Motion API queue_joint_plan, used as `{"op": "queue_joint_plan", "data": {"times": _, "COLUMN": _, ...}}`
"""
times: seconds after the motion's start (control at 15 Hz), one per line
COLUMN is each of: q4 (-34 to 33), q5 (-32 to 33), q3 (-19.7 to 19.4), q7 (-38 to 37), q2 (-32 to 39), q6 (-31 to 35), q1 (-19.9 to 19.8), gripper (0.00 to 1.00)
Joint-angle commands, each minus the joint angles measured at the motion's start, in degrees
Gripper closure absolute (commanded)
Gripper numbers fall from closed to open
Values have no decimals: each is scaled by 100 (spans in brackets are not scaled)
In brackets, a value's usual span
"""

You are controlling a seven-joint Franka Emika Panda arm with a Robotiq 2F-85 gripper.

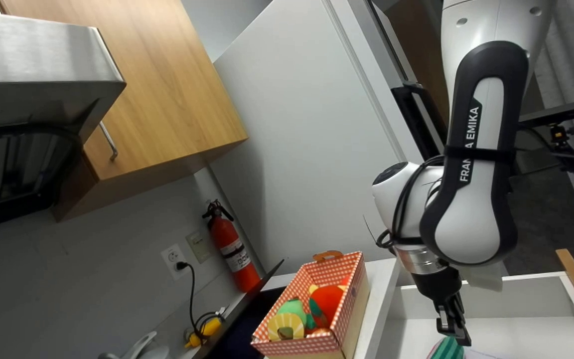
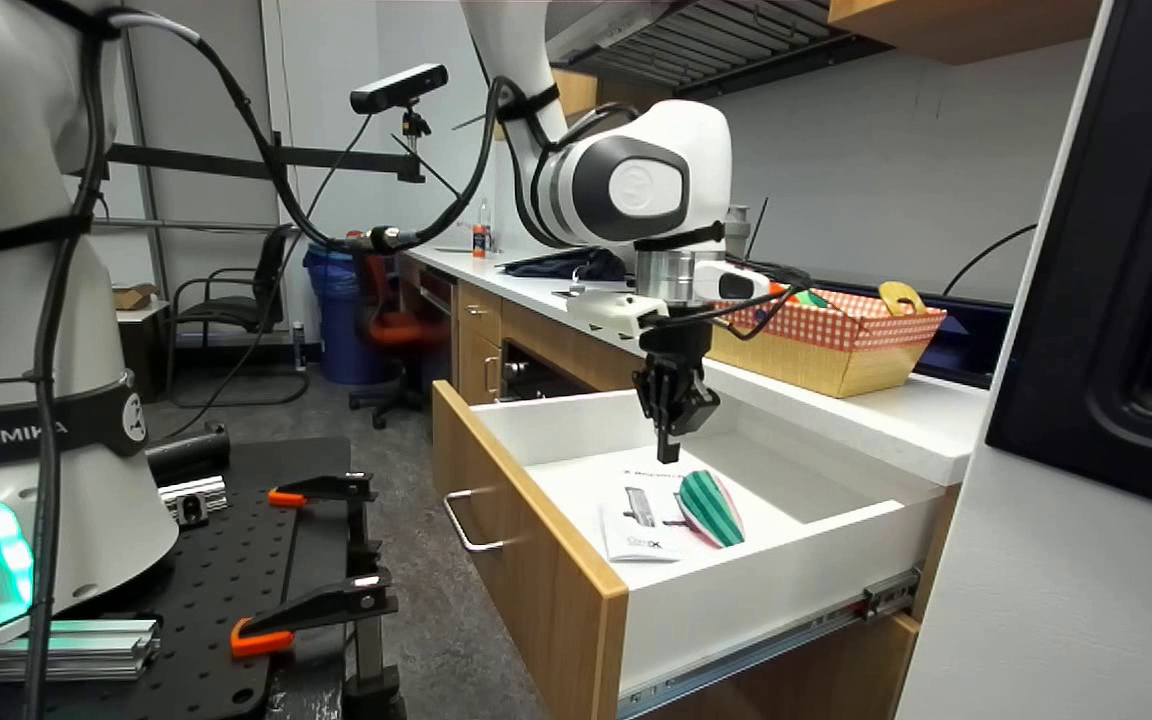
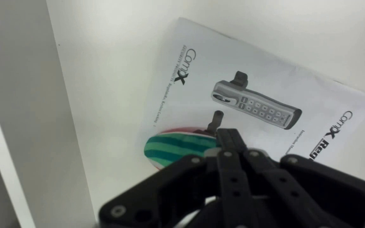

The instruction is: Remove a piece of watermelon plush toy from the open drawer, put the watermelon in the carton box and then close the drawer

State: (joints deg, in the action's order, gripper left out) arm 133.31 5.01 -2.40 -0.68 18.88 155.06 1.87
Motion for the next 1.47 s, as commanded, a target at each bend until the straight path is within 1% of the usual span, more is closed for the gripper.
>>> {"op": "queue_joint_plan", "data": {"times": 0.0, "q4": 328, "q5": 117, "q3": 6, "q7": -284, "q2": -671, "q6": -343, "q1": 161, "gripper": 100}}
{"op": "queue_joint_plan", "data": {"times": 0.2, "q4": 334, "q5": 152, "q3": 71, "q7": -307, "q2": -863, "q6": -484, "q1": 202, "gripper": 100}}
{"op": "queue_joint_plan", "data": {"times": 0.4, "q4": 261, "q5": 207, "q3": 102, "q7": -273, "q2": -892, "q6": -507, "q1": 207, "gripper": 100}}
{"op": "queue_joint_plan", "data": {"times": 1.07, "q4": -155, "q5": 386, "q3": 4, "q7": -219, "q2": -473, "q6": -416, "q1": 132, "gripper": 100}}
{"op": "queue_joint_plan", "data": {"times": 1.13, "q4": -214, "q5": 402, "q3": -8, "q7": -209, "q2": -427, "q6": -430, "q1": 127, "gripper": 74}}
{"op": "queue_joint_plan", "data": {"times": 1.2, "q4": -271, "q5": 429, "q3": -31, "q7": -214, "q2": -372, "q6": -428, "q1": 126, "gripper": 73}}
{"op": "queue_joint_plan", "data": {"times": 1.33, "q4": -391, "q5": 440, "q3": -66, "q7": -198, "q2": -259, "q6": -440, "q1": 119, "gripper": 59}}
{"op": "queue_joint_plan", "data": {"times": 1.4, "q4": -440, "q5": 442, "q3": -82, "q7": -204, "q2": -210, "q6": -443, "q1": 121, "gripper": 50}}
